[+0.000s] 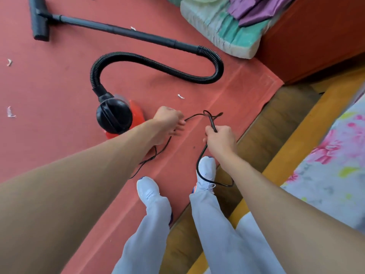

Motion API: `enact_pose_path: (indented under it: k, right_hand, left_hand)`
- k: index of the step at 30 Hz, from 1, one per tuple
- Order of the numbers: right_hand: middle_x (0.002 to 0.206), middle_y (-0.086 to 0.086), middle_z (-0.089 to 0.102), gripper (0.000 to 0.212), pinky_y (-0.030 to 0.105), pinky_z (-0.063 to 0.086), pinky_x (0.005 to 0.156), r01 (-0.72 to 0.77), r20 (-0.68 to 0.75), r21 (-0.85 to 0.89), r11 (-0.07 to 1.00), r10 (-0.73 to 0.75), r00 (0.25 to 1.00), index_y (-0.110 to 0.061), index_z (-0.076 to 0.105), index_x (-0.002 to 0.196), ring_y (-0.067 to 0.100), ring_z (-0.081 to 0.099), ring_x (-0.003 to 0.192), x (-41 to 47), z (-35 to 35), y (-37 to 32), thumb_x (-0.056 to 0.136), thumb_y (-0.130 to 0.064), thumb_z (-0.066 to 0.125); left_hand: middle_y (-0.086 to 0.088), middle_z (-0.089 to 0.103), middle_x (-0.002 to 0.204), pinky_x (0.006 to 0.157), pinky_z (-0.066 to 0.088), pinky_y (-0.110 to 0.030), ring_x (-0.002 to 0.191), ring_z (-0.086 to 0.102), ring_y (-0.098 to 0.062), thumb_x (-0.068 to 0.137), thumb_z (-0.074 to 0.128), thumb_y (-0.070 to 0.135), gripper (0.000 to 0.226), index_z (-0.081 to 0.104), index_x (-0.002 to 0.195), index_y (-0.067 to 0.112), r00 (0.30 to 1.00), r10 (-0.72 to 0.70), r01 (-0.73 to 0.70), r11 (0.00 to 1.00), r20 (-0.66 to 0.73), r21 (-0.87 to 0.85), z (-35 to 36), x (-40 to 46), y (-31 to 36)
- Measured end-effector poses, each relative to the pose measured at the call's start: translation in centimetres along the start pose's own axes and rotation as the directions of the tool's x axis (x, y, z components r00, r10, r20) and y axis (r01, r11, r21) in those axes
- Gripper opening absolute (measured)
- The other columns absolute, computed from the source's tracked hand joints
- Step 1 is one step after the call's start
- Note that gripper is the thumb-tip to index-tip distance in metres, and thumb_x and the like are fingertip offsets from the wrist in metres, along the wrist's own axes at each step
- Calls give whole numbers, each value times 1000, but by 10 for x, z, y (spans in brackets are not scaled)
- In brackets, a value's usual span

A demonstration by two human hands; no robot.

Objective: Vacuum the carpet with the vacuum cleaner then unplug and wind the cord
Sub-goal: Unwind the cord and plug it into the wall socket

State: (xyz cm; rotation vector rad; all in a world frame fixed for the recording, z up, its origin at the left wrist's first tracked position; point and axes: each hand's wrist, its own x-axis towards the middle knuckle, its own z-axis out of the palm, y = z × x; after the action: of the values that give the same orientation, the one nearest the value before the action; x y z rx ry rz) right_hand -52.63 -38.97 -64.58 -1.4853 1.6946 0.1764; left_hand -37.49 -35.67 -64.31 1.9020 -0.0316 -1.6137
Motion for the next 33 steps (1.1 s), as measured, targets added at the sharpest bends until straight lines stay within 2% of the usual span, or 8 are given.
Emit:
enact_pose_path:
  k: [3, 8, 11, 17, 21, 25, 30, 33]
  right_hand:
    - [60, 1, 56, 43, 29, 31, 49, 3, 30, 63, 998, -5, 1000, -13, 57, 62, 24, 51, 60, -26, -31, -19, 98, -35, 48]
    - [59, -5, 58, 43, 26, 35, 51, 84, 84, 108, 991, -93, 992, -22, 56, 60, 15, 53, 59, -100, -96, -30, 99, -36, 46]
    - [60, -8, 50, 41, 33, 37, 59, 205, 91, 57, 977, -209, 974, -26, 48, 63, 20, 50, 63, -149, -135, -26, 100, -42, 42]
    - [94, -9, 69, 35, 30, 47, 70, 395, -199, 190, 899, -359, 912, -28, 66, 121, 6, 57, 74, -234, -206, -19, 101, -42, 41]
    - [114, -5, 71, 35, 18, 49, 80, 457, -385, 276, 846, -339, 858, -27, 60, 134, 8, 66, 95, -264, -250, -26, 101, -31, 48]
    - [104, -1, 71, 33, 23, 50, 77, 513, -344, 303, 803, -409, 845, -20, 65, 126, 12, 65, 91, -265, -278, -25, 101, -32, 49]
    - [105, 9, 74, 37, 30, 50, 87, 201, -1, 569, 797, -245, 970, -10, 71, 116, 21, 67, 96, -246, -326, -6, 87, 0, 51]
    - [122, 24, 65, 35, 35, 51, 91, -159, 196, 931, 329, -83, 977, 6, 58, 124, 31, 65, 103, -219, -369, -9, 98, -15, 48]
  left_hand:
    - [-11, 62, 87, 74, 53, -38, 70, 59, -21, 92, 58, 31, 28, 65, 103, 6, 989, -56, 50, 997, 138, 53, 42, -40, 3]
    - [-14, 55, 79, 42, 40, -20, 52, 48, -18, 90, 63, 28, 22, 65, 91, 6, 999, -15, 20, 984, 31, -175, 73, -110, 35]
    - [-12, 59, 80, 60, 45, -28, 69, 55, -23, 83, 70, 25, 20, 66, 87, 6, 1000, 15, -11, 989, 24, -150, 85, -152, 57]
    - [-7, 55, 86, 71, 49, -37, 77, 56, -23, 64, 76, 25, 57, 61, 114, 1, 999, 30, -32, 984, 15, 175, 115, -223, 111]
    - [-9, 52, 84, 66, 45, -33, 70, 50, -23, 78, 62, 16, 9, 56, 79, 10, 996, -84, 67, 937, 34, 344, 140, -271, 149]
    - [-14, 57, 74, 42, 51, -22, 51, 57, -19, 90, 34, -4, 18, 51, 85, -2, 950, -180, 199, 979, 254, -49, 174, -302, 183]
    - [-5, 55, 68, 28, 23, -11, 28, 32, 0, 98, 30, -2, 22, 45, 86, 8, 972, -19, 37, 997, 233, -72, 210, -331, 223]
    - [3, 39, 53, 32, 15, -11, 33, 22, -3, 101, 40, 15, 17, 53, 91, 14, 947, 47, -78, 993, 317, 84, 228, -350, 236]
